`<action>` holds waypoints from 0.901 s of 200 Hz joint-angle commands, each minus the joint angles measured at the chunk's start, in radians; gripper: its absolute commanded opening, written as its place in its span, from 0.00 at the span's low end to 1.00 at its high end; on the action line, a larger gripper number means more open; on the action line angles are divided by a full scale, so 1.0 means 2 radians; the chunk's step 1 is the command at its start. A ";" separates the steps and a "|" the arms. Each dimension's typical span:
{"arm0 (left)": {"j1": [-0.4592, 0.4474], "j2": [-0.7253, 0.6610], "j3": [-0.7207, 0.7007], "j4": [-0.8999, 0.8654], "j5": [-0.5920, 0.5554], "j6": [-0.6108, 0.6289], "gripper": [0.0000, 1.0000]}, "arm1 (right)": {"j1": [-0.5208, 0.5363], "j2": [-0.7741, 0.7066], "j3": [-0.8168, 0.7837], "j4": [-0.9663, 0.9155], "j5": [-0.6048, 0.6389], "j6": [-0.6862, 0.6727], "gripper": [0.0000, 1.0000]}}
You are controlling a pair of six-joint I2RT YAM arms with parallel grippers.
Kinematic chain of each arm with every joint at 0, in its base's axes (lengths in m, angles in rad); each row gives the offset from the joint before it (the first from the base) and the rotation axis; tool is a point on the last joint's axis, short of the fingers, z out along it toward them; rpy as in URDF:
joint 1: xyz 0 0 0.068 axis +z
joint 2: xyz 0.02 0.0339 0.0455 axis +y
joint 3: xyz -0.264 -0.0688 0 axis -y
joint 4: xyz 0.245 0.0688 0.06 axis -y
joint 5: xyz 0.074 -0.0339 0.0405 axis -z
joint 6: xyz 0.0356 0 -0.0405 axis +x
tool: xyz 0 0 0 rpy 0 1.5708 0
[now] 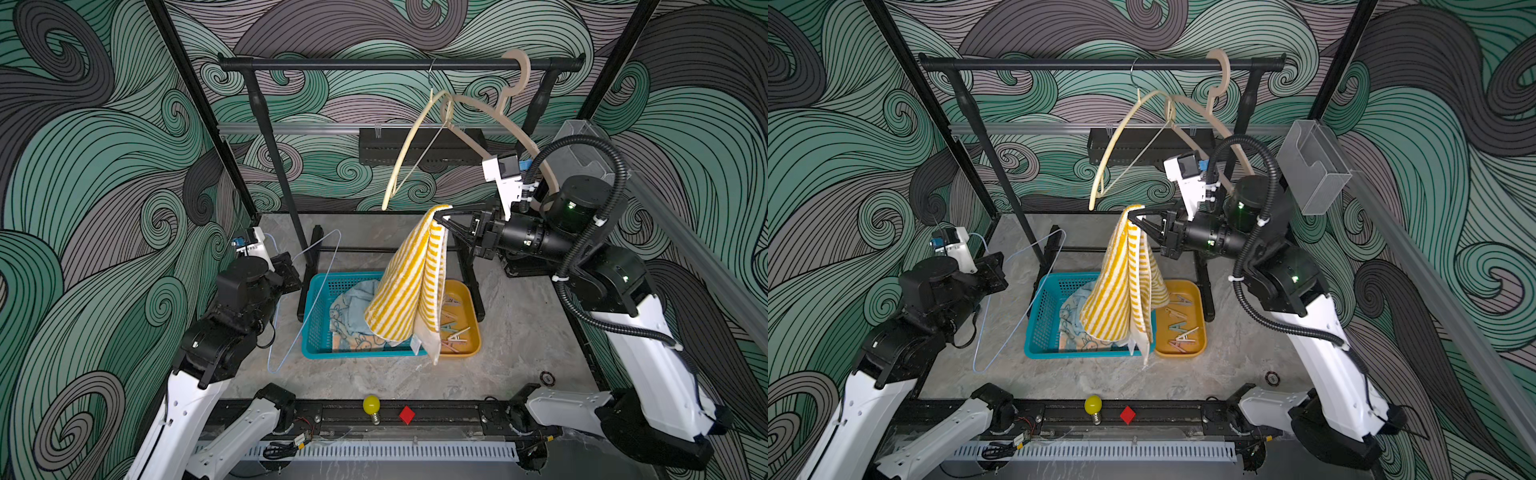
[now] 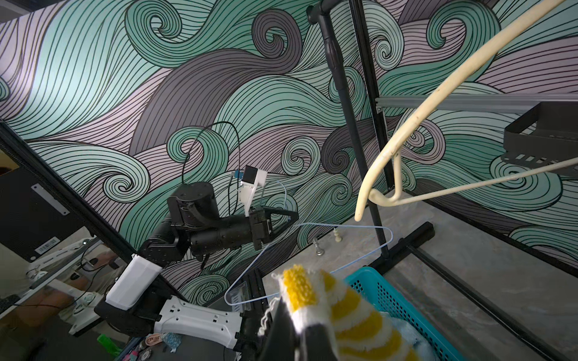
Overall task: Remove the clothespins securing towels to the hanger
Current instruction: Place the towel in the basket.
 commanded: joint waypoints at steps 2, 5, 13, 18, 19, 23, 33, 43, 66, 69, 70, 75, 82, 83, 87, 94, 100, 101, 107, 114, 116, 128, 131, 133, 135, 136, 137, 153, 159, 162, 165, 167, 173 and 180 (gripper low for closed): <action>-0.001 -0.012 0.014 -0.031 -0.030 0.009 0.00 | -0.003 0.010 -0.010 0.058 -0.032 0.028 0.00; -0.001 -0.014 0.014 -0.032 -0.030 0.009 0.00 | -0.003 0.013 -0.012 0.064 -0.034 0.032 0.00; 0.000 -0.019 0.014 -0.034 -0.032 0.009 0.00 | -0.003 0.019 -0.018 0.076 -0.036 0.037 0.00; -0.001 -0.021 0.016 -0.036 -0.034 0.009 0.00 | -0.002 0.024 -0.020 0.080 -0.036 0.041 0.00; -0.001 -0.021 0.016 -0.036 -0.034 0.009 0.00 | -0.002 0.025 -0.020 0.081 -0.036 0.042 0.00; -0.001 -0.022 0.016 -0.037 -0.035 0.009 0.00 | -0.002 0.029 -0.021 0.083 -0.038 0.046 0.00; -0.001 -0.025 0.017 -0.038 -0.036 0.009 0.00 | -0.001 0.040 -0.026 0.093 -0.048 0.054 0.00; -0.001 -0.028 0.017 -0.039 -0.037 0.008 0.00 | 0.003 0.050 -0.033 0.108 -0.054 0.063 0.00; -0.001 -0.032 0.014 -0.042 -0.042 0.009 0.00 | 0.025 0.066 -0.048 0.118 -0.052 0.056 0.00; -0.001 -0.033 0.013 -0.043 -0.042 0.009 0.00 | 0.029 0.068 -0.048 0.116 -0.047 0.053 0.00; -0.001 -0.033 0.013 -0.043 -0.042 0.009 0.00 | 0.031 0.069 -0.049 0.115 -0.045 0.052 0.00; -0.001 -0.034 0.012 -0.044 -0.044 0.009 0.00 | 0.037 0.072 -0.048 0.112 -0.038 0.046 0.00; -0.001 -0.036 0.012 -0.045 -0.045 0.008 0.00 | 0.047 0.078 -0.046 0.108 -0.035 0.038 0.00; 0.000 -0.036 0.012 -0.045 -0.045 0.009 0.00 | 0.049 0.079 -0.046 0.107 -0.035 0.037 0.00; -0.001 -0.036 0.013 -0.046 -0.046 0.009 0.00 | 0.053 0.082 -0.045 0.105 -0.036 0.036 0.00; -0.001 -0.038 0.014 -0.048 -0.046 0.009 0.00 | 0.058 0.086 -0.048 0.110 -0.037 0.037 0.00; -0.001 -0.041 0.016 -0.049 -0.047 0.009 0.00 | 0.062 0.089 -0.052 0.117 -0.038 0.040 0.00; -0.001 -0.041 0.016 -0.050 -0.047 0.009 0.00 | 0.063 0.089 -0.053 0.117 -0.038 0.040 0.00; 0.000 -0.044 0.019 -0.050 -0.049 0.009 0.00 | 0.068 0.092 -0.055 0.125 -0.038 0.042 0.00; -0.001 -0.048 0.021 -0.052 -0.053 0.009 0.00 | 0.074 0.097 -0.058 0.135 -0.036 0.043 0.00; -0.001 -0.049 0.021 -0.052 -0.054 0.009 0.00 | 0.077 0.098 -0.058 0.137 -0.035 0.044 0.00; 0.000 -0.054 0.026 -0.056 -0.063 0.010 0.00 | 0.089 0.113 -0.047 0.134 -0.034 0.041 0.00; -0.001 -0.055 0.028 -0.057 -0.066 0.010 0.00 | 0.091 0.117 -0.042 0.131 -0.035 0.040 0.00; -0.001 -0.056 0.029 -0.058 -0.067 0.010 0.00 | 0.093 0.119 -0.040 0.130 -0.037 0.039 0.00; -0.001 -0.056 0.030 -0.059 -0.068 0.010 0.00 | 0.095 0.122 -0.037 0.130 -0.037 0.039 0.00; -0.001 -0.056 0.030 -0.059 -0.069 0.010 0.00 | 0.096 0.124 -0.036 0.129 -0.037 0.040 0.00; -0.001 -0.057 0.031 -0.059 -0.069 0.011 0.00 | 0.097 0.125 -0.035 0.129 -0.038 0.040 0.00; -0.001 -0.061 0.040 -0.067 -0.077 0.011 0.00 | 0.108 0.142 -0.030 0.135 -0.038 0.042 0.00; -0.001 -0.062 0.042 -0.069 -0.078 0.011 0.00 | 0.111 0.148 -0.031 0.140 -0.039 0.045 0.00; -0.001 -0.063 0.043 -0.070 -0.079 0.012 0.00 | 0.112 0.151 -0.032 0.143 -0.040 0.047 0.00; -0.001 -0.064 0.044 -0.071 -0.079 0.012 0.00 | 0.114 0.153 -0.032 0.146 -0.041 0.049 0.00; -0.001 -0.065 0.044 -0.071 -0.080 0.012 0.00 | 0.114 0.155 -0.033 0.148 -0.041 0.051 0.00; -0.001 -0.067 0.044 -0.071 -0.081 0.012 0.00 | 0.116 0.161 -0.035 0.155 -0.042 0.057 0.00; -0.001 -0.069 0.044 -0.072 -0.084 0.012 0.00 | 0.118 0.167 -0.037 0.162 -0.043 0.061 0.00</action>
